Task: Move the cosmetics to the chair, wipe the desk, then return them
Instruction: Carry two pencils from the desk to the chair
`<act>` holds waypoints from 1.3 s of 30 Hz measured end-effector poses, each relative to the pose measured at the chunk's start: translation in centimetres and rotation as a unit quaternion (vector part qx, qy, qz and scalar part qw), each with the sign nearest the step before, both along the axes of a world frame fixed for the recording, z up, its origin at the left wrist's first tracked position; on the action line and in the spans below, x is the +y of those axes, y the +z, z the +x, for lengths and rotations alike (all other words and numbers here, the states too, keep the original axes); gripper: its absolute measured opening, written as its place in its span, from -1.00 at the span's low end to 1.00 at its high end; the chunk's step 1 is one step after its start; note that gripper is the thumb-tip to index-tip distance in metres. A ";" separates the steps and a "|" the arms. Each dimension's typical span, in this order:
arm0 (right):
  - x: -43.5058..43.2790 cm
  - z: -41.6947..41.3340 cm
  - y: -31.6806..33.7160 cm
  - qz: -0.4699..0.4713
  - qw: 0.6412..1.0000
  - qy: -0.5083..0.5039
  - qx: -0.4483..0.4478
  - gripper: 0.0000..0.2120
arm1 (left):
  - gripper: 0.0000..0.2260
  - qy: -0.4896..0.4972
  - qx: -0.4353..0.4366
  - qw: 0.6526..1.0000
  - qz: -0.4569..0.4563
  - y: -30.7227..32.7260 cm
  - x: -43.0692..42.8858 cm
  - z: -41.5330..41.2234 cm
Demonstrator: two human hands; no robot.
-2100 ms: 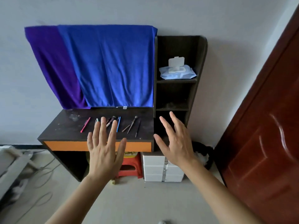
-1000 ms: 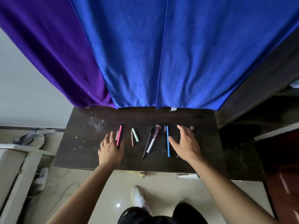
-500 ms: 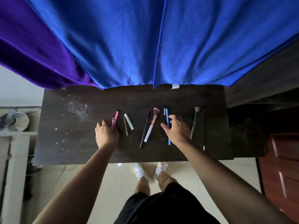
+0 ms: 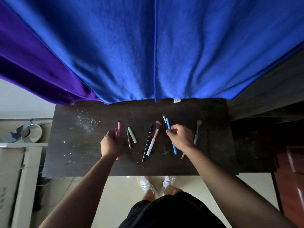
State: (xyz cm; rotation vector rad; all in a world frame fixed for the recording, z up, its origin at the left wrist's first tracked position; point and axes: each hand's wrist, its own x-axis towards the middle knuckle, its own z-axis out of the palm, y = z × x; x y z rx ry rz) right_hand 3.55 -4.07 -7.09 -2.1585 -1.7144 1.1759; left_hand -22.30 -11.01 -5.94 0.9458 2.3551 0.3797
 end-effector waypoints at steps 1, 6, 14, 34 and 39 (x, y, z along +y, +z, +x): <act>0.3 0.2 0.6 0.008 1.000 -0.007 0.018 -0.82 | -0.83 0.018 -0.012 1.000 0.022 0.8 0.1 0.1; 1.8 1.5 5.0 0.071 0.990 -0.023 0.120 -0.88 | -0.79 0.066 -0.143 0.978 0.136 6.6 2.3 0.9; 1.7 3.5 13.1 0.200 0.938 -0.136 0.249 -0.88 | -0.94 -0.032 -0.334 0.904 0.263 17.0 6.0 4.9; -43.0 14.2 23.7 0.369 0.673 -0.621 0.162 -0.78 | -0.83 -0.514 -0.525 0.672 0.087 24.9 -16.2 28.4; -56.1 15.5 23.8 0.390 0.622 -0.668 0.123 -0.83 | -0.77 -0.597 -0.506 0.621 0.054 24.8 -27.8 34.5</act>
